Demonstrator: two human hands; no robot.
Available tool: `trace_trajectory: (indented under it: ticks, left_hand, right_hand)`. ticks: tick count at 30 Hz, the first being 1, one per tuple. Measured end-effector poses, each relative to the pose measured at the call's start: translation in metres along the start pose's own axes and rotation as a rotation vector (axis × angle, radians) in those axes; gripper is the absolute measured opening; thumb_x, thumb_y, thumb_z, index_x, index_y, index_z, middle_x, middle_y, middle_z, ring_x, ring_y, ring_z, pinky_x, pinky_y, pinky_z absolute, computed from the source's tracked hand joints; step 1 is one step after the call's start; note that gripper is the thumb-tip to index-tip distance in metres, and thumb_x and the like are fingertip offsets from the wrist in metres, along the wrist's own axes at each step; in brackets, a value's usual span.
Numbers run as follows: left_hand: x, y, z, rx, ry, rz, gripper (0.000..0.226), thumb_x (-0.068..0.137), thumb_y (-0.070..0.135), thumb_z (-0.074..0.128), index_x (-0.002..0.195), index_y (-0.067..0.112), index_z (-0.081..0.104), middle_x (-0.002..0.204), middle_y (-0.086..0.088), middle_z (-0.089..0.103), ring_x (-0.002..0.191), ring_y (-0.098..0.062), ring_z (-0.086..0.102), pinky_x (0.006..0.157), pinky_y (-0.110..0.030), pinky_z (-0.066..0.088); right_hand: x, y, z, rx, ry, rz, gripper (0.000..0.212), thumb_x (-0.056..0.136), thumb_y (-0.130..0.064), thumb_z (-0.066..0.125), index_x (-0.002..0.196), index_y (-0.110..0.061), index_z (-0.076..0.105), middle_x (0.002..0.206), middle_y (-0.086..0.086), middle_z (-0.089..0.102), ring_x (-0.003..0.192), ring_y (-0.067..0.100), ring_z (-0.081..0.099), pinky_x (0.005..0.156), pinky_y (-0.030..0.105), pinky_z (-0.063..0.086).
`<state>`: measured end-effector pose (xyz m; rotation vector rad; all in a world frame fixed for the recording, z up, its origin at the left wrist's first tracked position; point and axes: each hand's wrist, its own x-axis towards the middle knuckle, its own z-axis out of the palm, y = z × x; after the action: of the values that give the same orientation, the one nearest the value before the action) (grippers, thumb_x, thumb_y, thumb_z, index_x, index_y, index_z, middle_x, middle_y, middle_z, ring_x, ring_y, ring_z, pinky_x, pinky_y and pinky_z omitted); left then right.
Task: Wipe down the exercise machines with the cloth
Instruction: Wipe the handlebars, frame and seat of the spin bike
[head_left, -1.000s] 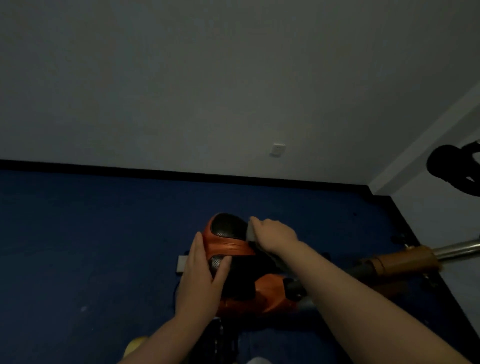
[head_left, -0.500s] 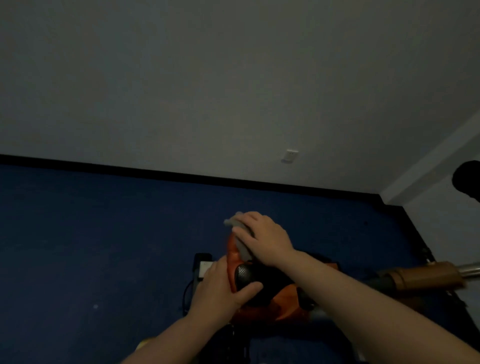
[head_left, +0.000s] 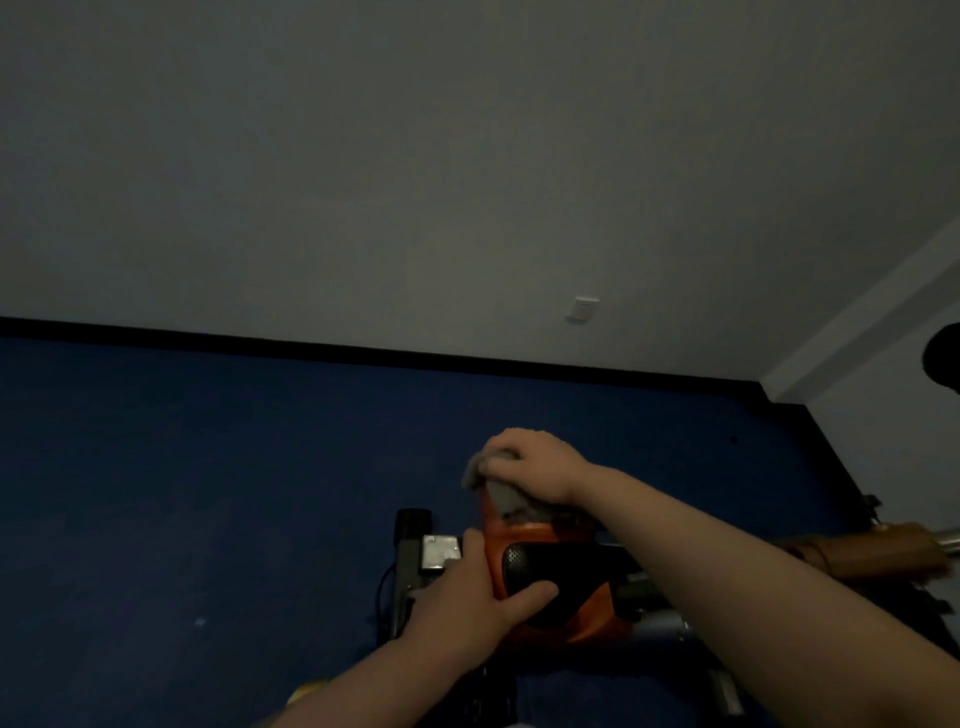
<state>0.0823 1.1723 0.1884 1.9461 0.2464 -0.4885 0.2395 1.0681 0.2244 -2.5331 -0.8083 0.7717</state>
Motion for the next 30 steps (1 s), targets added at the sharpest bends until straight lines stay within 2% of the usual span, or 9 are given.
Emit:
trace_trajectory:
  ticks: [4,7,9,12,14,20,25,27,30]
  left_hand:
    - [0.001,-0.004,-0.002,0.028,-0.040,-0.010,0.071,0.063,0.079,0.061,0.115,0.040,0.032,0.107,0.021,0.059,0.093,0.003,0.059,0.086,-0.029,0.053]
    - [0.000,0.001,-0.007,0.105,-0.091,0.019,0.072,0.073,0.072,0.060,0.129,0.038,0.031,0.111,0.019,0.056,0.095,0.000,0.057,0.080,-0.023,0.051]
    - [0.002,0.003,-0.010,0.155,-0.095,0.002,0.069,0.074,0.073,0.060,0.123,0.034,0.033,0.112,0.016,0.056,0.096,-0.003,0.057,0.077,-0.023,0.049]
    - [0.002,0.000,-0.011,0.126,-0.100,-0.008,0.071,0.069,0.078,0.060,0.116,0.032,0.033,0.110,0.016,0.059,0.094,-0.004,0.059,0.080,-0.025,0.050]
    - [0.002,-0.005,-0.011,0.118,-0.106,-0.002,0.073,0.064,0.082,0.057,0.113,0.033,0.033,0.108,0.016,0.060,0.093,-0.002,0.060,0.084,-0.028,0.052]
    - [0.007,-0.013,-0.007,0.131,-0.053,0.096,0.082,0.058,0.088,0.051,0.120,0.039,0.031,0.119,0.017,0.053,0.106,-0.005,0.056,0.091,-0.033,0.050]
    - [0.009,-0.012,-0.016,0.212,0.108,0.300,0.122,0.060,0.088,0.050,0.151,0.033,-0.010,0.156,0.021,-0.006,0.143,-0.002,0.000,0.119,-0.032,0.012]
    - [0.013,-0.010,-0.022,0.238,0.091,0.404,0.123,0.061,0.087,0.050,0.149,0.035,-0.018,0.154,0.024,-0.022,0.142,0.004,-0.018,0.117,-0.028,0.000]
    - [0.022,-0.014,-0.042,0.184,-0.084,0.573,0.111,0.073,0.073,0.061,0.151,0.034,-0.007,0.157,0.025,-0.012,0.145,0.004,-0.008,0.117,-0.023,0.005]
  right_hand:
    - [0.021,-0.022,0.007,-0.151,0.027,0.321,0.037,0.086,-0.049,0.045,0.099,-0.025,0.070,0.109,0.001,0.064,0.100,0.024,0.057,0.084,0.034,0.045]
    - [-0.002,-0.042,0.027,-0.526,0.167,-0.110,0.040,0.087,-0.049,0.040,0.087,-0.022,0.070,0.095,-0.001,0.063,0.091,0.021,0.054,0.080,0.035,0.039]
    - [-0.011,-0.030,0.022,-0.354,0.185,-0.154,0.039,0.088,-0.054,0.041,0.087,-0.026,0.069,0.096,-0.006,0.063,0.090,0.016,0.054,0.080,0.036,0.043]
    - [-0.008,0.002,0.004,0.138,0.196,0.274,0.035,0.091,-0.060,0.041,0.097,-0.036,0.066,0.107,-0.008,0.064,0.097,0.016,0.057,0.079,0.035,0.046]
    - [-0.014,0.009,0.011,0.006,0.183,0.396,0.041,0.097,-0.056,0.029,0.120,-0.036,0.057,0.124,-0.003,0.060,0.108,0.020,0.055,0.082,0.034,0.043]
    - [-0.072,0.015,0.049,-0.148,0.474,0.151,0.061,0.093,-0.064,0.012,0.149,-0.042,0.024,0.150,-0.011,0.034,0.136,0.009,0.034,0.110,0.037,0.030]
    - [-0.077,0.030,0.049,-0.141,0.748,0.494,0.071,0.094,-0.062,0.004,0.102,-0.030,0.067,0.094,-0.010,0.068,0.091,0.014,0.062,0.088,0.038,0.043]
    - [-0.071,0.004,0.067,-0.105,0.859,0.548,0.059,0.094,-0.053,0.016,0.115,-0.027,0.065,0.113,-0.009,0.065,0.109,0.013,0.057,0.103,0.040,0.036]
    - [-0.069,-0.032,0.092,0.026,0.969,0.442,0.047,0.096,-0.044,0.033,0.133,-0.029,0.055,0.138,-0.010,0.052,0.132,0.007,0.040,0.114,0.041,0.029]
